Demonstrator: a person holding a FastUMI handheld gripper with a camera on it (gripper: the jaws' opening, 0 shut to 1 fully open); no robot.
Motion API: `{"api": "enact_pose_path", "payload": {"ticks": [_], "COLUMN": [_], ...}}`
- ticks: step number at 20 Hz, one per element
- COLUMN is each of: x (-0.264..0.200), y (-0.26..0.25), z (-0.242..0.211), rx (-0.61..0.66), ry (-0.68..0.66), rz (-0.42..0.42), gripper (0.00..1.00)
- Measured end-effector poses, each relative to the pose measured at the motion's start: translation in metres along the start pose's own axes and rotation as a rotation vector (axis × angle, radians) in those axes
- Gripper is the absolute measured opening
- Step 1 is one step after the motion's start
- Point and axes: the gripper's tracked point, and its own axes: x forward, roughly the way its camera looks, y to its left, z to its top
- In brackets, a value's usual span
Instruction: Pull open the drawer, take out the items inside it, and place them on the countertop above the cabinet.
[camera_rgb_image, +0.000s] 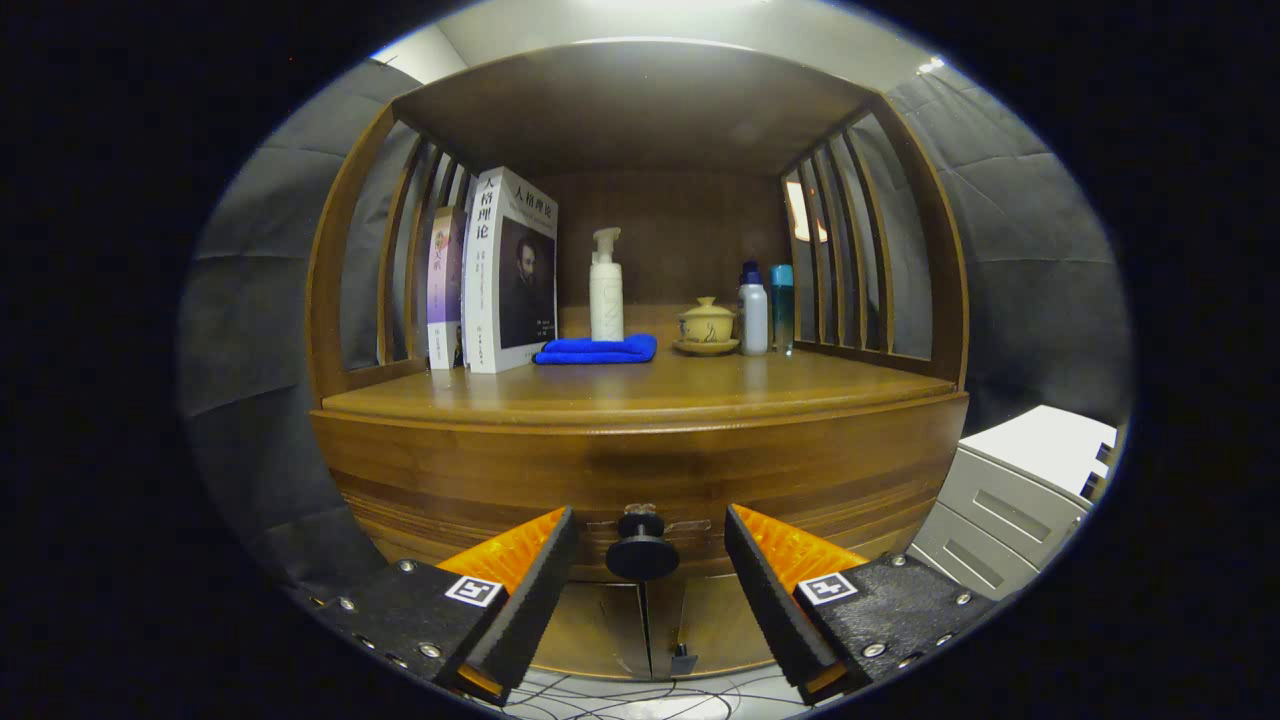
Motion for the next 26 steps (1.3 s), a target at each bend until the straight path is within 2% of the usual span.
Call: {"api": "enact_pose_path", "payload": {"ticks": [5,10,16,26], "x": [0.007,0.008,0.006,-0.032], "y": [0.009,0.006,0.005,0.003], "z": [-0.012,-0.015,-0.017,-0.022], "rx": [-0.005,0.003,-0.016,-0.021], "ry": [0.041,0.063,0.096,0.131], "rz": [0.027,0.011,0.009,-0.012], "gripper": [0.72,0.5,0.43,0.43]}}
